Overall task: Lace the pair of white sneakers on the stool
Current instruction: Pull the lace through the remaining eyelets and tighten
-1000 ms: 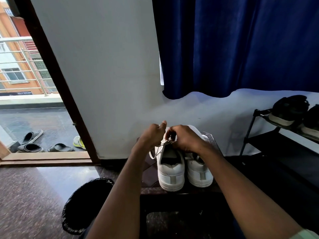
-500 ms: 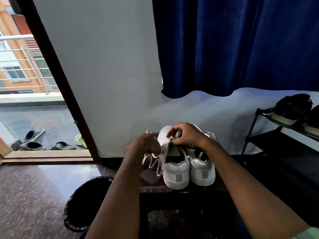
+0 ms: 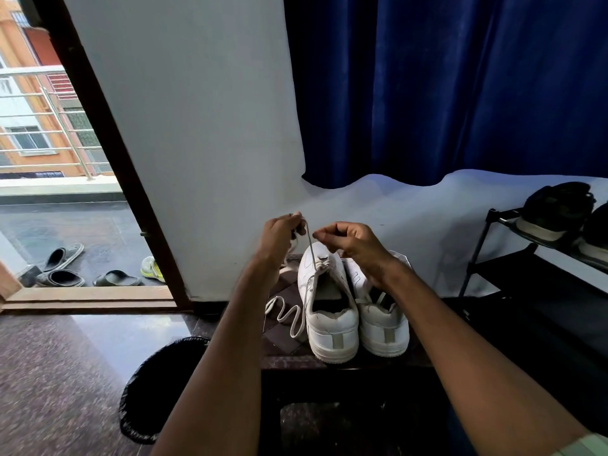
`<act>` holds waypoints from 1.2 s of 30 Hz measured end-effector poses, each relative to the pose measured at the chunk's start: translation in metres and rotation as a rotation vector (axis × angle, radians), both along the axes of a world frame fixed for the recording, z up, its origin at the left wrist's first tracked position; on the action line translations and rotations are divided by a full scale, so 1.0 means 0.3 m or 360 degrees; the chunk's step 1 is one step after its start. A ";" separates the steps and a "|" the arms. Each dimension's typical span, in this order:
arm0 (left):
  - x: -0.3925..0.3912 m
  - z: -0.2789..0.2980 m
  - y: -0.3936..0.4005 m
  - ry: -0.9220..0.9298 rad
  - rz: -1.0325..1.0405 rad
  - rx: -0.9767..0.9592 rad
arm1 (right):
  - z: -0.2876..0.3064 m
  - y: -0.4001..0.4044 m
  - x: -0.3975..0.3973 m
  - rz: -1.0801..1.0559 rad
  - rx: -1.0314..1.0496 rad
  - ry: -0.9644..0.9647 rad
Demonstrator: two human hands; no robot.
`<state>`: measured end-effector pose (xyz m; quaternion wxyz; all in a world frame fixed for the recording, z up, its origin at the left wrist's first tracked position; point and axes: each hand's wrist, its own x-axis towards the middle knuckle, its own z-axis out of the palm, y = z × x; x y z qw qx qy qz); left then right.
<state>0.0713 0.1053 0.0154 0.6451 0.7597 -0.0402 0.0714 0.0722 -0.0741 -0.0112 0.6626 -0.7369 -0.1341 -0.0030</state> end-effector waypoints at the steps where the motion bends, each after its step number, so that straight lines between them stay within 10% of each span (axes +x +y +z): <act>1: -0.001 0.004 -0.007 -0.0070 0.0014 0.0043 | -0.008 0.001 0.001 -0.0003 -0.0051 -0.0018; 5: -0.020 0.019 -0.045 -0.0236 -0.0150 0.0111 | -0.018 0.038 -0.019 0.0051 -0.0040 -0.0067; 11: -0.003 0.049 -0.011 0.0057 -0.0081 -0.0836 | -0.020 0.026 0.008 -0.0645 0.0326 0.0193; 17: 0.015 -0.033 -0.041 -0.0238 -0.0152 0.0449 | -0.035 0.027 0.021 -0.0412 -0.0555 -0.0592; 25: 0.017 0.024 -0.020 0.0147 -0.0089 -0.0348 | -0.049 -0.053 0.062 -0.0759 -0.0938 -0.0519; 30: 0.023 -0.029 -0.011 -0.0071 -0.0049 0.0527 | -0.018 -0.040 0.015 -0.0291 -0.0876 -0.0571; 36: 0.008 -0.016 -0.023 0.0104 -0.0079 0.0315 | -0.016 -0.037 0.026 -0.0309 -0.0916 -0.0676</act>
